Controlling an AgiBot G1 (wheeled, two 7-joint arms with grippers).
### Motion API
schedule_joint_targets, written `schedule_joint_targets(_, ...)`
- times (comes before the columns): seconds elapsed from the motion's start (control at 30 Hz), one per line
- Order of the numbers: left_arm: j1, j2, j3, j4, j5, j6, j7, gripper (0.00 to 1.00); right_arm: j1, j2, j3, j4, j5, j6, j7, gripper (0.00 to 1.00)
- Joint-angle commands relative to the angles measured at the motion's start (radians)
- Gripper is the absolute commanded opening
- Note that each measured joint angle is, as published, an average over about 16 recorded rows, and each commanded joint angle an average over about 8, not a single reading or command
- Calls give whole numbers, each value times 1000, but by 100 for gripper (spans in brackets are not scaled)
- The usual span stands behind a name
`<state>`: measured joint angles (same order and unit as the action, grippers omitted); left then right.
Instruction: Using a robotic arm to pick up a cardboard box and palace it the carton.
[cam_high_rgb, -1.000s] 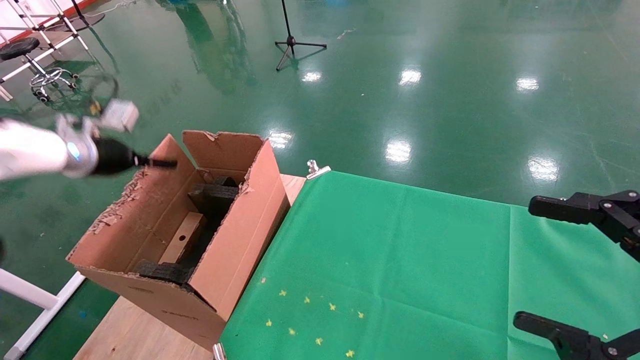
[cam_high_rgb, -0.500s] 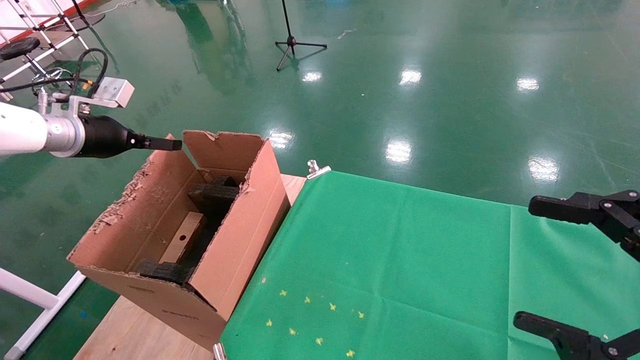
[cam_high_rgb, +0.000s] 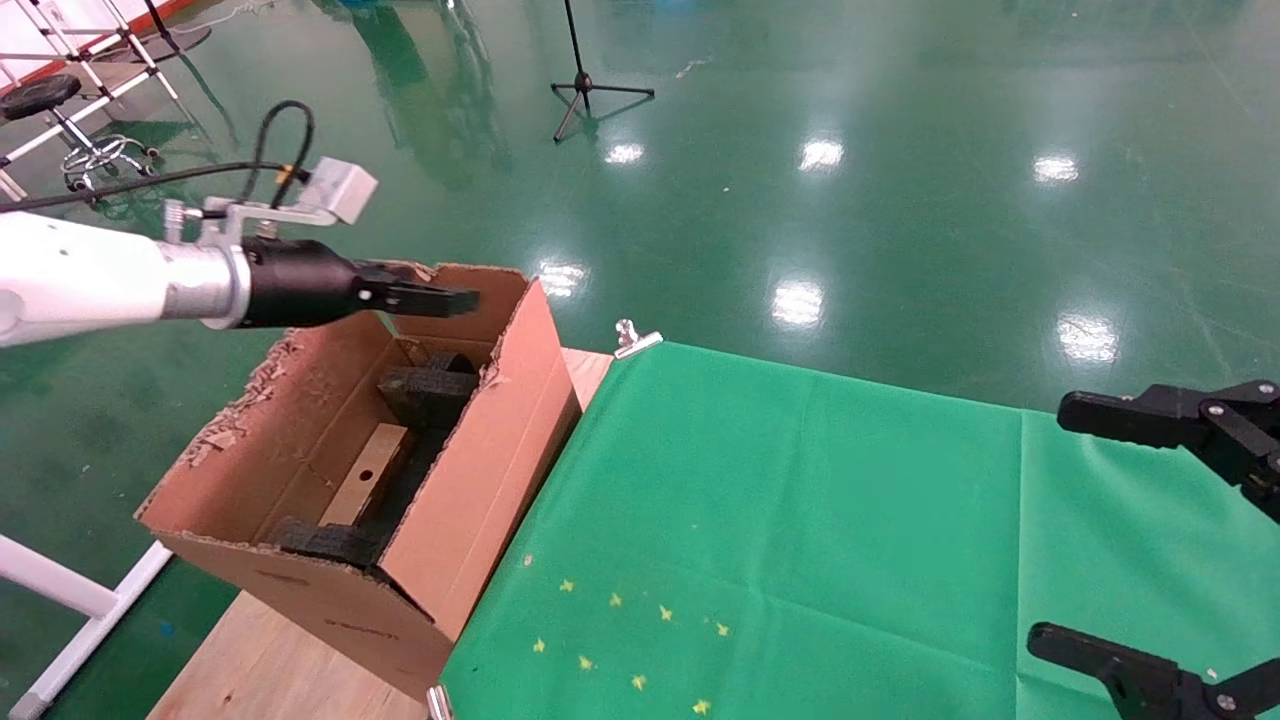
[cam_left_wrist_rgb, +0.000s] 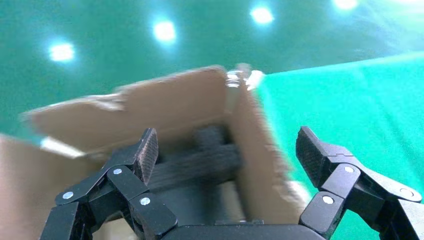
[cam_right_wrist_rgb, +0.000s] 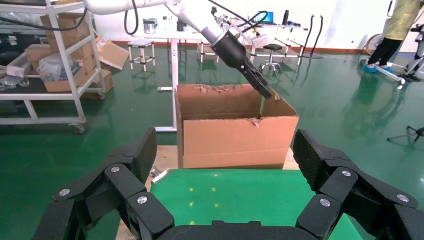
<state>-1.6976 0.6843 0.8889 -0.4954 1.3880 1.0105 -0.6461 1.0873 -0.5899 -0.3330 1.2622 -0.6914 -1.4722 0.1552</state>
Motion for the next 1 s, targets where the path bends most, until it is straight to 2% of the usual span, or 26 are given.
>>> schedule_joint_targets(0.03, 23, -3, -23, -29, -24, 18, 17, 100, 0, 0, 0, 0, 0, 0, 0, 100)
schedule_joint_targets(1.0, 432, -51, -422, -547, -456, 336, 318, 100, 0, 0, 0, 0, 0, 0, 0, 100)
